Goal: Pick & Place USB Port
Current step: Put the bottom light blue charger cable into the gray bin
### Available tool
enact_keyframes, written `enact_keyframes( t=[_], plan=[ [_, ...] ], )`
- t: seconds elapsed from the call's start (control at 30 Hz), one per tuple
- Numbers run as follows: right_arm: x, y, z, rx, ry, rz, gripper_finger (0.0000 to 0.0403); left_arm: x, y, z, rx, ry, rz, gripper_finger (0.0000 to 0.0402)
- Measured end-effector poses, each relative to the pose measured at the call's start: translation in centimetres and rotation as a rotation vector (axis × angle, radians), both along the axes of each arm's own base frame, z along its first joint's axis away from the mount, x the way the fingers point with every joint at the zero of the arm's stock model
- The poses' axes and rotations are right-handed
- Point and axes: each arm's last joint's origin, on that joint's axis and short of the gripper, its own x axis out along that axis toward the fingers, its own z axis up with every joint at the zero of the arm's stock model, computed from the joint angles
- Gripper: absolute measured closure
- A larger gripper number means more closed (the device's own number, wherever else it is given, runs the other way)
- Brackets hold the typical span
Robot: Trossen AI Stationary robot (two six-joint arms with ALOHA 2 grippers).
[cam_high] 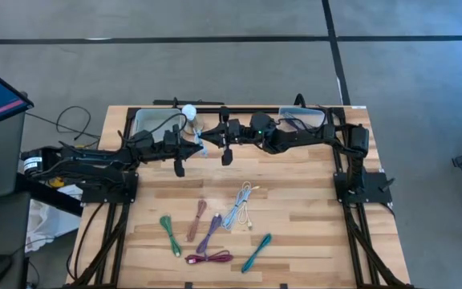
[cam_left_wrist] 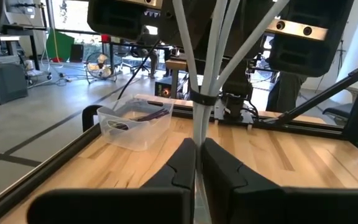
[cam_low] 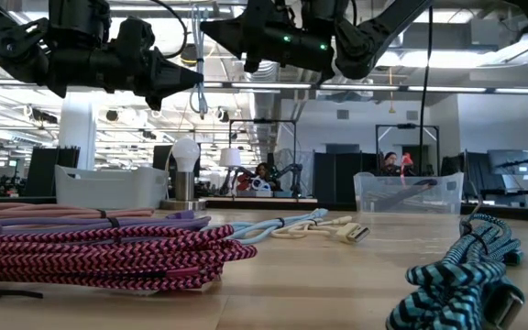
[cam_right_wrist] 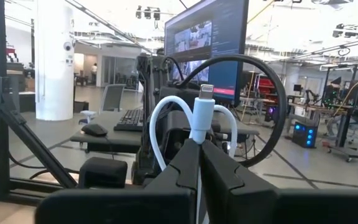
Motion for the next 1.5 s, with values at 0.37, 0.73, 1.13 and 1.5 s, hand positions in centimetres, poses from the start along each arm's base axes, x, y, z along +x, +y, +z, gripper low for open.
enact_keyframes(
  t=[0.37,0.73,1.13,1.5],
  plan=[
    [-0.4,-1.4,-0.5,0.067,0.064,0.077,0.0359,-1.6,0.9,-1.2,0.005,0.028,0.074,0.0393],
    [-1.1,-2.9,-0.6,0.083,0.105,0.225,0.0355,-5.9,0.3,-2.3,0.027,-0.076,0.18,0.0393],
    [-5.4,-1.8,0.2,0.018,0.193,0.13,0.0381,-7.6,1.9,-3.2,-0.004,-0.002,0.371,0.0394],
    [-13.3,1.3,0.0,0.01,0.321,-0.04,0.0401,-8.7,3.2,-3.0,0.015,-0.015,0.491,0.0394]
  ],
)
